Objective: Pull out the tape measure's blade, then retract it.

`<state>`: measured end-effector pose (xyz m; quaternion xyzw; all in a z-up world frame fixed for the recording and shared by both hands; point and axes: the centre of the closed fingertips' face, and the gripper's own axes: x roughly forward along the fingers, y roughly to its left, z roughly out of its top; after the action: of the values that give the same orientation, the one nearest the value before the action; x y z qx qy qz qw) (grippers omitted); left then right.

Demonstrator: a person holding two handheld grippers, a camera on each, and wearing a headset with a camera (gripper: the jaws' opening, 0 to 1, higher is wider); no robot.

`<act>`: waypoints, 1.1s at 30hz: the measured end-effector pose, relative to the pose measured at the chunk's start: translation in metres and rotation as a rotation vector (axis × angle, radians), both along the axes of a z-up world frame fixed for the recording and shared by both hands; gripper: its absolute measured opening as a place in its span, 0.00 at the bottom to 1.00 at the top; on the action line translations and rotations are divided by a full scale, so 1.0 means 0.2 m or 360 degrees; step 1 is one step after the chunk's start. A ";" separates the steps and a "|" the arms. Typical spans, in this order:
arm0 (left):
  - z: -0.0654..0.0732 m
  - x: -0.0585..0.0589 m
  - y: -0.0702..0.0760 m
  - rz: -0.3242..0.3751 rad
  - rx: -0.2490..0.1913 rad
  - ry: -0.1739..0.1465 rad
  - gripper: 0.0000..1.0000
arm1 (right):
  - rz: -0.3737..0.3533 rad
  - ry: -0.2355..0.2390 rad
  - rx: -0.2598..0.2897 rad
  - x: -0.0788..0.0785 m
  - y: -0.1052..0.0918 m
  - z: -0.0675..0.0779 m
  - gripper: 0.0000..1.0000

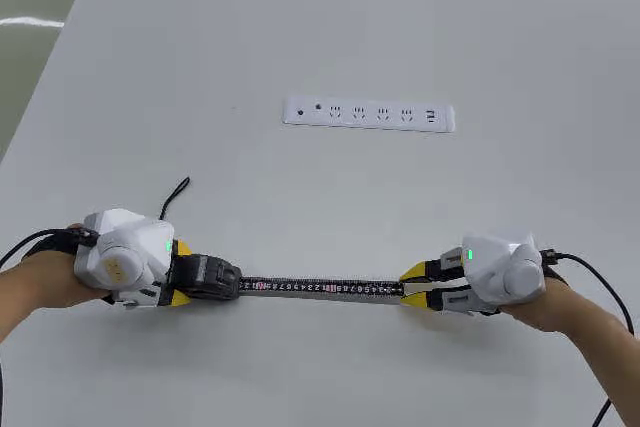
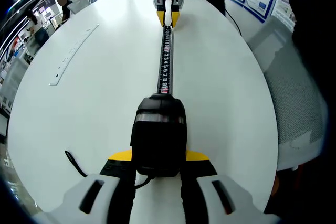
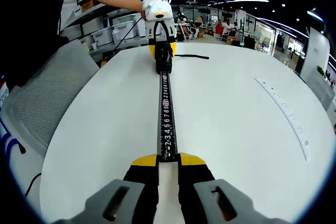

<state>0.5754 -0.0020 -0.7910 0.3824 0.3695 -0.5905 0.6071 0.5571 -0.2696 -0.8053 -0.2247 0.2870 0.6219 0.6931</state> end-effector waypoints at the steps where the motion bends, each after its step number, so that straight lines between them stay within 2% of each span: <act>1: 0.00 0.00 0.00 -0.0004 0.0002 0.0000 0.28 | 0.0005 0.0002 -0.0008 0.00 0.00 -0.01 0.12; 6: 0.00 0.00 0.00 -0.0013 0.0002 0.0011 0.29 | -0.0014 0.0017 -0.0012 0.00 -0.01 -0.01 0.12; 13: 0.00 0.00 0.00 -0.0020 0.0012 0.0018 0.29 | -0.0012 -0.0012 -0.0028 -0.01 0.00 -0.01 0.14; 16: 0.00 0.00 0.00 -0.0024 0.0025 0.0020 0.30 | -0.0018 -0.0031 -0.0050 -0.01 0.00 0.00 0.14; 17: -0.01 0.00 0.00 -0.0008 0.0028 0.0032 0.30 | -0.0022 -0.0044 -0.0085 -0.01 -0.01 -0.02 0.15; 20: -0.01 0.00 0.00 -0.0006 0.0024 0.0053 0.30 | -0.0009 -0.0035 -0.0093 -0.04 0.00 -0.03 0.20; 23: -0.01 0.01 0.02 0.0012 0.0028 0.0051 0.33 | -0.0044 -0.0076 -0.0094 -0.02 -0.01 -0.04 0.23; 29: 0.00 0.01 0.06 0.0040 0.0015 0.0034 0.40 | -0.0085 -0.0068 -0.0109 -0.04 -0.04 -0.02 0.26; 33: 0.03 -0.01 0.08 0.0082 -0.0001 0.0043 0.42 | -0.0144 -0.0075 -0.0108 -0.04 -0.05 0.02 0.29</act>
<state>0.5731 0.0148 -0.7850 0.3647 0.3873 -0.5799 0.6170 0.5486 -0.2792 -0.8005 -0.2494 0.3013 0.5744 0.7191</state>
